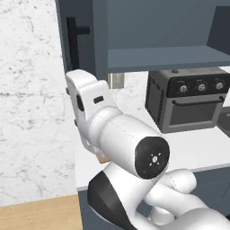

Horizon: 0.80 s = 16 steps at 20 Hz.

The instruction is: Pick the kettle from the counter and place it on the tray. Then pick the mug from the cabinet and place it on the tray. Then close the cabinet doors.

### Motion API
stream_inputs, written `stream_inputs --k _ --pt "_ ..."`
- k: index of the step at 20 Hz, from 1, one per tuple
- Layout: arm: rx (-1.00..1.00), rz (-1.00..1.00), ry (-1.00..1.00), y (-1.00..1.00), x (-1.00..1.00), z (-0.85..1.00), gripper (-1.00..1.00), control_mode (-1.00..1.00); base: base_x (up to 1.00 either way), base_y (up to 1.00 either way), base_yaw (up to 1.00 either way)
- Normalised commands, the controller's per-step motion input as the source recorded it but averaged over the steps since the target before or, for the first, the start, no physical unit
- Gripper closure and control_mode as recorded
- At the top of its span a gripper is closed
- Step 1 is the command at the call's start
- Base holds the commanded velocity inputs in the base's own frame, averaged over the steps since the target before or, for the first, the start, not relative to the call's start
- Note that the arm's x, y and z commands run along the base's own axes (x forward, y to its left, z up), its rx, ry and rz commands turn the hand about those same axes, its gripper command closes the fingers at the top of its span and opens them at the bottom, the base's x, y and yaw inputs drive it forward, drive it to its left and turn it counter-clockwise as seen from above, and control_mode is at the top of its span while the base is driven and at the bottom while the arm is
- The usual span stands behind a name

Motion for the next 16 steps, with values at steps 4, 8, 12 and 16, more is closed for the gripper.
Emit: stream_inputs --k 4,8,12,16 --pt "0.00 -0.24 0.00 -0.78 0.21 0.04 -1.00 -1.00 0.00 0.00 0.00" --pt "0.00 -0.21 0.00 -0.82 0.31 0.02 -1.00 -1.00 0.00 0.00 0.00" --pt "0.00 -0.19 0.00 -0.81 0.39 0.00 -1.00 -1.00 0.00 0.00 0.00" --pt "0.00 -0.16 0.01 -0.74 0.53 0.00 -1.00 -1.00 0.00 0.00 0.00"
